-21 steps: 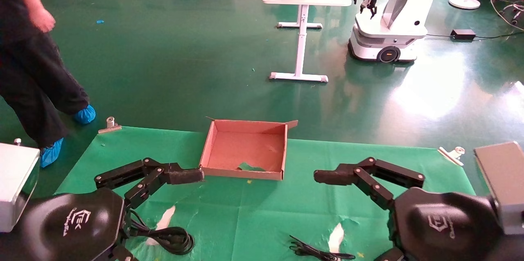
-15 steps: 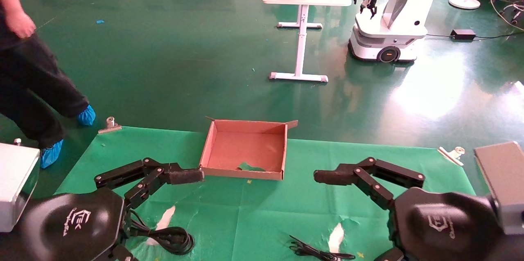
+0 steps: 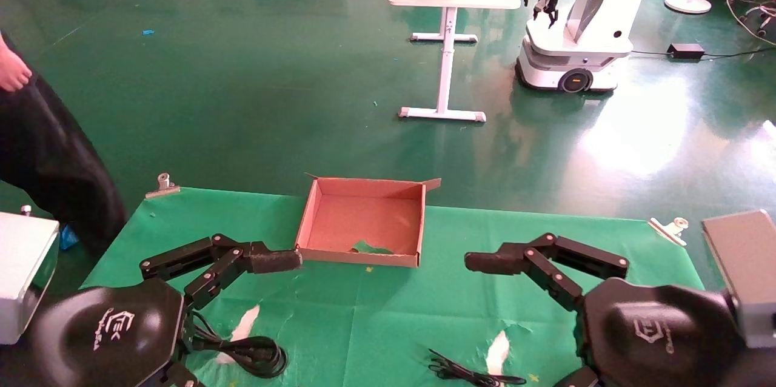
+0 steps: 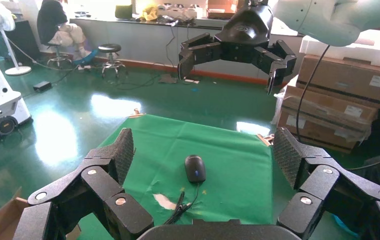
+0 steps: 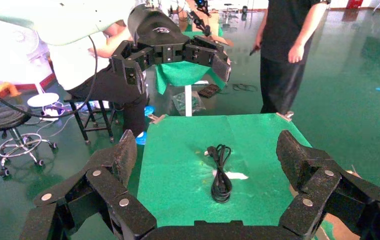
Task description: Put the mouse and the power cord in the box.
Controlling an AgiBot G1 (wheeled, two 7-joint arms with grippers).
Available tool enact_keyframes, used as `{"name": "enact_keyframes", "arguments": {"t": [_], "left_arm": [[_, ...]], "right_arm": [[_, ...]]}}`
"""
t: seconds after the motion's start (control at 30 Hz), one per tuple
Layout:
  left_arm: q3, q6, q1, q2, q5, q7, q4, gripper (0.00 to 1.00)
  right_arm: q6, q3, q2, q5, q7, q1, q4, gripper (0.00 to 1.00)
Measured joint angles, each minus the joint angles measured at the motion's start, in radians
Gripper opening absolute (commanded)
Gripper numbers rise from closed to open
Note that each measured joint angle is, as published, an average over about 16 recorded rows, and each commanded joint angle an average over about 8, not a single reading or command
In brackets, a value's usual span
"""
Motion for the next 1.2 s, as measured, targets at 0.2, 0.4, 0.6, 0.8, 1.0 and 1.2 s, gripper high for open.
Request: {"name": "enact_keyframes", "arguments": {"t": [0.2, 0.4, 0.6, 0.8, 1.0, 1.2], "left_arm": [[0.000, 0.000, 0.000, 0.000, 0.000, 0.000, 0.000, 1.00], [0.000, 0.000, 0.000, 0.000, 0.000, 0.000, 0.000, 1.00], [0.000, 0.000, 0.000, 0.000, 0.000, 0.000, 0.000, 1.00], [0.000, 0.000, 0.000, 0.000, 0.000, 0.000, 0.000, 1.00], [0.000, 0.000, 0.000, 0.000, 0.000, 0.000, 0.000, 1.00], [0.000, 0.000, 0.000, 0.000, 0.000, 0.000, 0.000, 1.00]], "right_arm": [[0.000, 0.000, 0.000, 0.000, 0.000, 0.000, 0.000, 1.00], [0.000, 0.000, 0.000, 0.000, 0.000, 0.000, 0.000, 1.00], [0.000, 0.000, 0.000, 0.000, 0.000, 0.000, 0.000, 1.00], [0.000, 0.000, 0.000, 0.000, 0.000, 0.000, 0.000, 1.00], [0.000, 0.000, 0.000, 0.000, 0.000, 0.000, 0.000, 1.00], [0.000, 0.000, 0.000, 0.000, 0.000, 0.000, 0.000, 1.00]]}}
